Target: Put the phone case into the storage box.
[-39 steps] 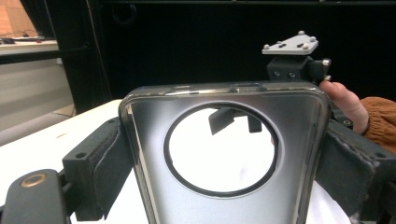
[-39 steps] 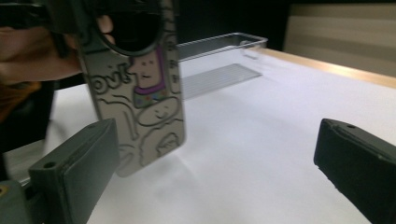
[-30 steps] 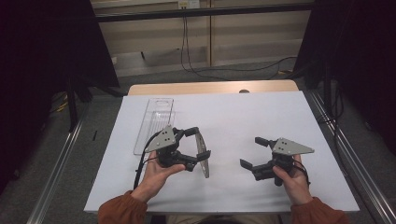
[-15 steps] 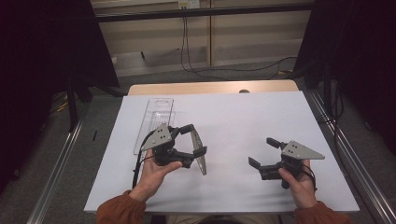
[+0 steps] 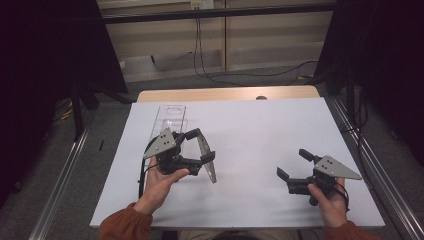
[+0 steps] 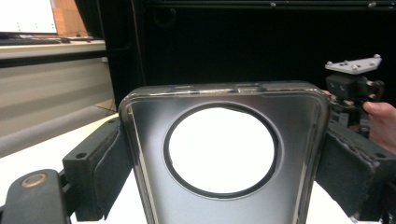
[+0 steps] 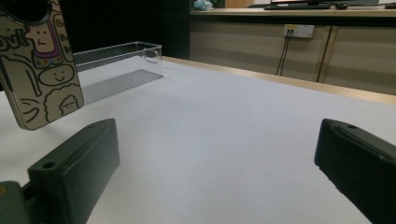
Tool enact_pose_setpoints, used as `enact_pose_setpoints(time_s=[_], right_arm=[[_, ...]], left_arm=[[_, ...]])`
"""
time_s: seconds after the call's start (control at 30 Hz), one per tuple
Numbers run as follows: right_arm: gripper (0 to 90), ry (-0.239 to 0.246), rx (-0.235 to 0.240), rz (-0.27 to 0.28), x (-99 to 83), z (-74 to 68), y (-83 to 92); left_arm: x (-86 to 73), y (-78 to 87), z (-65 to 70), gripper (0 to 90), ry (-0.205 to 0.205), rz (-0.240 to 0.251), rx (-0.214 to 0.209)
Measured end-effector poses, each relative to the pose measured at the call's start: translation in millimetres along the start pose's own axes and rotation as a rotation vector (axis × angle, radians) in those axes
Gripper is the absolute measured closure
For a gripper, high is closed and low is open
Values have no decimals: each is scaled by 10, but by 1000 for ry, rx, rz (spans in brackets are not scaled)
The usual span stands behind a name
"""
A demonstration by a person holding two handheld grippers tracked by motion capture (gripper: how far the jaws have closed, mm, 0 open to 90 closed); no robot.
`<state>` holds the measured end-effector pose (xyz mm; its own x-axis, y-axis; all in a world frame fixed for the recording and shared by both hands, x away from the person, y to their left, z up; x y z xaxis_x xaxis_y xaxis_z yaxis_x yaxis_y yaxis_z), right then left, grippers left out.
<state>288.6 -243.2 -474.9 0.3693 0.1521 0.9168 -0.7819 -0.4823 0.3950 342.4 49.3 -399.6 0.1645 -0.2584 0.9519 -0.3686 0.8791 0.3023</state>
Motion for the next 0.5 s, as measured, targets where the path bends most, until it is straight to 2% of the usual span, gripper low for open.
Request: enact_pose_setpoints(time_s=[0.07,0.1,0.13,0.2,0.23,0.3,0.33,0.4,0.43,0.5], right_arm=[[0,-8,-21,-7,-27,39,30],[0,-14,-20,-6,-37,49,44],[0,-14,-23,-8,-49,62,56],[0,-22,-44,-19,-77,102,80],[0,-36,-49,-12,-84,114,92],[0,-33,-46,-15,-114,132,123],[0,-39,-53,-18,-125,138,140],[0,-40,-63,-13,-137,149,180],[0,-54,-64,0,-134,150,204],[0,-48,-80,13,-144,160,245]], left_arm=[[10,18,-12,117,-6,-7,-5],[28,15,-22,117,2,15,11],[29,33,-32,117,0,2,19],[49,61,-36,117,-5,0,3],[67,72,-54,117,-2,14,24],[85,112,-67,117,-6,3,18],[102,126,-74,117,2,16,26],[129,163,-99,117,8,22,40],[135,186,-112,117,-4,12,34],[161,220,-134,117,8,21,47]])
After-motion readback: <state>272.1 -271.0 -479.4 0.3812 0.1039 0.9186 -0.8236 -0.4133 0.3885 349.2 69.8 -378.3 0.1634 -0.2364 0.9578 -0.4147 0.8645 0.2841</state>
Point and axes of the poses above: each handheld gripper's, and its own axes: y roughly backward along the jaws, x roughly out of its top, z roughly to its right, the point moved 8 cm from there along -y, roughly forward along the jaws, and after that the axes turned 12 degrees about -z, right-handed, at the moved point
